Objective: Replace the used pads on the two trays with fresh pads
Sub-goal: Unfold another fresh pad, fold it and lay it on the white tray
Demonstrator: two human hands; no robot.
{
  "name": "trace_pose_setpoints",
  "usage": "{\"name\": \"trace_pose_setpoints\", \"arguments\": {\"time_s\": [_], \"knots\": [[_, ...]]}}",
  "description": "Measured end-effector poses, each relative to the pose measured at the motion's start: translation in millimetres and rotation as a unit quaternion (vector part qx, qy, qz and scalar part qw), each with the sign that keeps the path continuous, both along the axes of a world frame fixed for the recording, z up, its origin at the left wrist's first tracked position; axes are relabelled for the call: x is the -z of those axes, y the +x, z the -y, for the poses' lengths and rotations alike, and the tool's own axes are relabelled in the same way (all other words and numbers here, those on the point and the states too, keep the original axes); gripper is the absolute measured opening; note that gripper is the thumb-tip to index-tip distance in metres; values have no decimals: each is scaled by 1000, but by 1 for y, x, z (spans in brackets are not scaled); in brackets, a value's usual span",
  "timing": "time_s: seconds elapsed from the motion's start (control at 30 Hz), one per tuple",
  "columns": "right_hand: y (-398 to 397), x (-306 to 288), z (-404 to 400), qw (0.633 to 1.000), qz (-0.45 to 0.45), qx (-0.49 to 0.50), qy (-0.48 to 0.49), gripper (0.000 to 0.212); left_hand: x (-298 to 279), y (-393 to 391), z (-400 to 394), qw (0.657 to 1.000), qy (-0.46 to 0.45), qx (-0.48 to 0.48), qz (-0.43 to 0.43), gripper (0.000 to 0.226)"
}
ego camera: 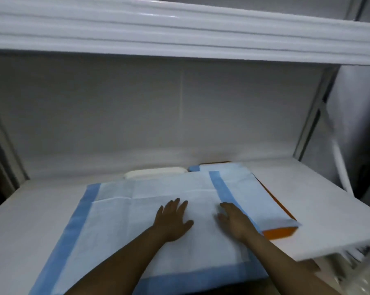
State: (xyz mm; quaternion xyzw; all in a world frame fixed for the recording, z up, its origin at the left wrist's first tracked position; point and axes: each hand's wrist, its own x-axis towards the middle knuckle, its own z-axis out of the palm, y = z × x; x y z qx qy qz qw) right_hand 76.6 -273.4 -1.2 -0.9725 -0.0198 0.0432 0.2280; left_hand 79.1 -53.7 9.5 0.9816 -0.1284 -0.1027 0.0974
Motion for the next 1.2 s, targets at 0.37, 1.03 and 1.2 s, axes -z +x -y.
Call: {"name": "trace_pose_setpoints", "arguments": {"time_s": [0.37,1.03,1.2], "knots": [[-64,24,82,965,99,169,174,27,15,-69,104,984,53,169,2,94],[-72,60,115,903,-14,223,368,16,78,-83,143,923,95,257,270,59],[-75,55,109,889,-19,208,407,19,67,-80,146,936,-78,197,282,42]]}}
